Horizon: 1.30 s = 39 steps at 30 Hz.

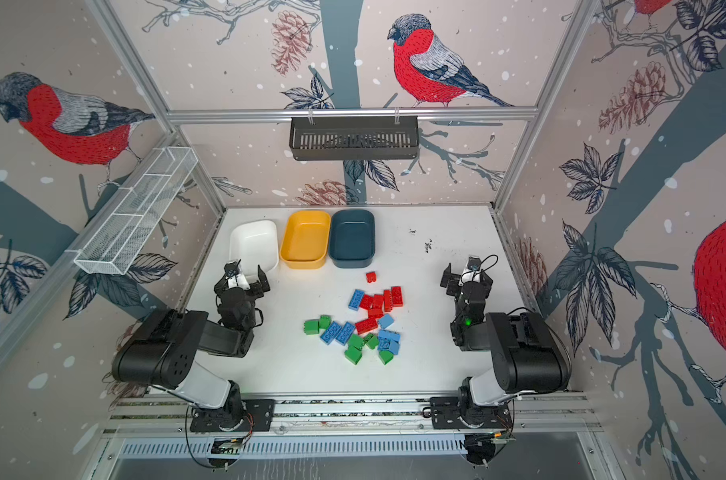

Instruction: Sort the legos into containers by color

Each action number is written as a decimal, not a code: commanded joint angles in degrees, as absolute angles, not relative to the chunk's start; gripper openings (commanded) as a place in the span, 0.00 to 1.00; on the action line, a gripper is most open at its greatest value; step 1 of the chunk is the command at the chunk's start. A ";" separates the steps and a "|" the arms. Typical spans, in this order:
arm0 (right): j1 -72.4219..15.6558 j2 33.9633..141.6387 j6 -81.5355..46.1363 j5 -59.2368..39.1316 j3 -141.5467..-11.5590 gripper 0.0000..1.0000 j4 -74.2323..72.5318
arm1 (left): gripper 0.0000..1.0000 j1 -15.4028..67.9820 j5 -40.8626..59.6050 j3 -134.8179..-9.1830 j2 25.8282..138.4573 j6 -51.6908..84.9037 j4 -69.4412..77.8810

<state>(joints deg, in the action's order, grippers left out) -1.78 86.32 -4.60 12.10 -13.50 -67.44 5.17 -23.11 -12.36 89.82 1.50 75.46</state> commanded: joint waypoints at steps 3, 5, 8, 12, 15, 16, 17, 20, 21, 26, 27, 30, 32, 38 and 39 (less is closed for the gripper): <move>-1.85 86.04 -4.92 11.87 -13.45 1.00 -68.64 | 0.99 5.10 -23.38 -12.49 89.78 1.32 77.76; -1.90 86.04 -4.92 11.90 -13.45 1.00 -68.62 | 0.99 5.10 -23.42 -12.47 89.82 1.36 77.78; -1.87 86.04 -4.92 11.88 -13.45 1.00 -68.64 | 0.99 5.10 -23.38 -12.44 89.82 1.32 77.73; -1.86 86.04 -4.92 11.87 -13.45 1.00 -68.64 | 0.99 5.10 -23.43 -12.55 89.76 1.32 77.78; -1.78 86.04 -4.92 11.85 -13.45 1.00 -68.64 | 0.99 5.10 -23.40 -12.53 89.82 1.32 77.75; -1.82 86.06 -4.92 11.89 -13.45 1.00 -68.65 | 0.99 5.10 -23.38 -12.57 89.82 1.32 77.76; -1.83 86.05 -4.92 11.87 -13.45 1.00 -68.66 | 0.99 5.14 -23.38 -12.61 89.81 1.32 77.63; -1.87 86.00 -4.92 11.88 -13.51 1.00 -68.64 | 0.99 5.10 -23.43 -12.55 89.82 1.32 77.69; -1.81 86.04 -4.92 11.88 -13.52 1.00 -68.58 | 0.99 5.10 -23.42 -12.50 89.82 1.32 77.69; -1.86 85.92 -4.92 11.87 -13.38 1.00 -68.73 | 0.98 5.10 -23.39 -12.38 89.76 1.34 77.80; -1.86 85.85 -4.84 11.94 -13.28 1.00 -68.88 | 0.97 5.16 -23.30 -12.31 89.62 1.03 78.15; -2.13 82.82 -4.18 12.06 -14.52 1.00 -65.72 | 0.97 5.62 -23.47 -13.73 83.80 0.56 70.69; -2.07 78.66 -4.92 12.15 -18.90 0.99 -53.41 | 0.97 5.71 -26.82 -16.29 77.89 1.72 61.81; -3.13 75.67 -14.72 6.35 -34.08 1.00 -28.08 | 0.97 5.80 -31.66 -28.27 71.40 11.86 38.06; -3.93 76.26 -17.11 5.45 -35.98 1.00 -26.23 | 0.97 5.80 -31.08 -31.61 72.51 13.31 33.35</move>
<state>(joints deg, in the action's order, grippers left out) -2.92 75.77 -10.13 9.30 -32.71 -39.46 5.78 -29.34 -26.94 71.81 7.29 49.30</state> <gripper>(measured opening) 0.995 0.973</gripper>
